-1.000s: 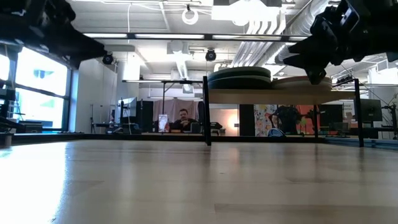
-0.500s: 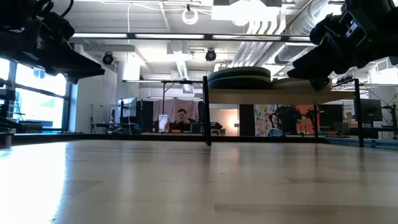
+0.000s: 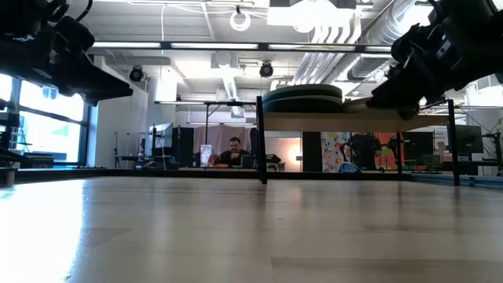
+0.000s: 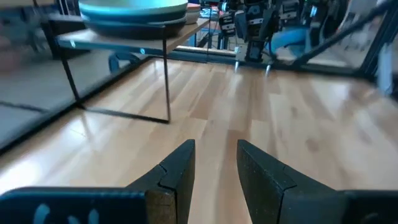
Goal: Place and stack plates onto a shelf
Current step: Return to Home Position
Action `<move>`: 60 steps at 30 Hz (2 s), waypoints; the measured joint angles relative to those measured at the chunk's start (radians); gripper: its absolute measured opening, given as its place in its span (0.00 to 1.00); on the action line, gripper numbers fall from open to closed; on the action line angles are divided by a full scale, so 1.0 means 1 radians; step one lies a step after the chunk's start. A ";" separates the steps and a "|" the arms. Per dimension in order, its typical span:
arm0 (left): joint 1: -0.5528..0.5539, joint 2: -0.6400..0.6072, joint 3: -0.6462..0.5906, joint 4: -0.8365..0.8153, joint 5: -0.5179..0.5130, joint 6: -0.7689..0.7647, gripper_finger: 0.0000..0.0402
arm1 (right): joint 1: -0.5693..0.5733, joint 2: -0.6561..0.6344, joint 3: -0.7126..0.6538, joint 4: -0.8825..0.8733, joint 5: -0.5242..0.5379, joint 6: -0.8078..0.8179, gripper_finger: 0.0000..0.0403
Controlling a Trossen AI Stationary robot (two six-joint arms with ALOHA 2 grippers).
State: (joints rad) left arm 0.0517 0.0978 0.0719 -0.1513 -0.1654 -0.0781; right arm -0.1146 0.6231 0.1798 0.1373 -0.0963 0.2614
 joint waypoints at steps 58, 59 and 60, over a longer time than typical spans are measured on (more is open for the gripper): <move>-0.001 -0.093 0.002 0.003 -0.005 0.160 0.26 | 0.000 -0.623 -0.164 -0.042 0.063 -0.008 0.32; -0.001 -0.093 0.002 0.003 -0.005 0.160 0.26 | 0.000 -0.623 -0.164 -0.044 0.063 -0.008 0.32; -0.001 -0.093 0.002 0.003 -0.005 0.160 0.26 | 0.000 -0.623 -0.164 -0.047 0.063 -0.008 0.32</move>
State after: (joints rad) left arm 0.0509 0.0044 0.0734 -0.1486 -0.1699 0.0822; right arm -0.1150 0.0002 0.0158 0.0905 -0.0334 0.2535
